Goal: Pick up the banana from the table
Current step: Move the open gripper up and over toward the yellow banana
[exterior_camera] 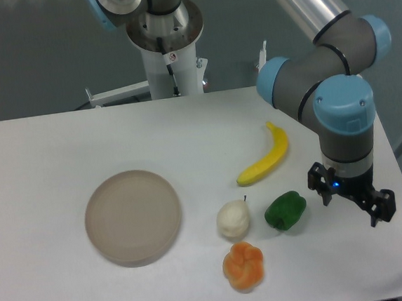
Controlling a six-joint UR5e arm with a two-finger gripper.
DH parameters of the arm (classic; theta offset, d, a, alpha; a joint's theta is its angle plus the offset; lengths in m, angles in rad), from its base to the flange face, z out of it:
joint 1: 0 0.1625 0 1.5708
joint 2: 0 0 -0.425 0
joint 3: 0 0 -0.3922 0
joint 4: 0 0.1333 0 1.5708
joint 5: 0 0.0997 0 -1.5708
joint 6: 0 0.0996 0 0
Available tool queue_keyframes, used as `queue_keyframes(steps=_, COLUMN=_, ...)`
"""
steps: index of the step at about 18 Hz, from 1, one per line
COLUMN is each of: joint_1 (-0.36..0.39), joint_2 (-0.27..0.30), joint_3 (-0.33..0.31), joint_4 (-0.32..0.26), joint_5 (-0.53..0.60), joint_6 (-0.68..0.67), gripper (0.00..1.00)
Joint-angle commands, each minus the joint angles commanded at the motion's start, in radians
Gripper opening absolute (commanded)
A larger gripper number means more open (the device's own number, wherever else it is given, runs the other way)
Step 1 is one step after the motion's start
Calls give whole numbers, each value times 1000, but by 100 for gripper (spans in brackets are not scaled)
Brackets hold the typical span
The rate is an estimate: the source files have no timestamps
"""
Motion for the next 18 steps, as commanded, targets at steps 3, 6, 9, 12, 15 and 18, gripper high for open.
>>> queue_keyframes(steps=3, joint_1=28, joint_2=48, joint_3=-51, joint_4=-29, joint_5=-73, joint_6=3, gripper=100)
queue_keyframes(steps=6, joint_1=28, joint_2=77, joint_3=-103, joint_4=-39, joint_5=-71, joint_6=2, gripper=100)
queue_keyframes(steps=9, joint_1=39, joint_2=104, joint_3=-153, joint_4=-40, joint_5=-71, joint_6=2, gripper=100)
queue_keyframes(steps=12, joint_1=35, joint_2=114, joint_3=-181, joint_4=-42, joint_5=-63, joint_6=0, gripper=100)
queue_keyframes(steps=15, joint_1=46, joint_2=129, joint_3=-215, joint_4=-40, joint_5=-60, joint_6=2, gripper=100)
queue_keyframes(steps=18, joint_1=83, joint_2=170, joint_3=-282, joint_4=-25, joint_5=-62, joint_6=17, gripper=100)
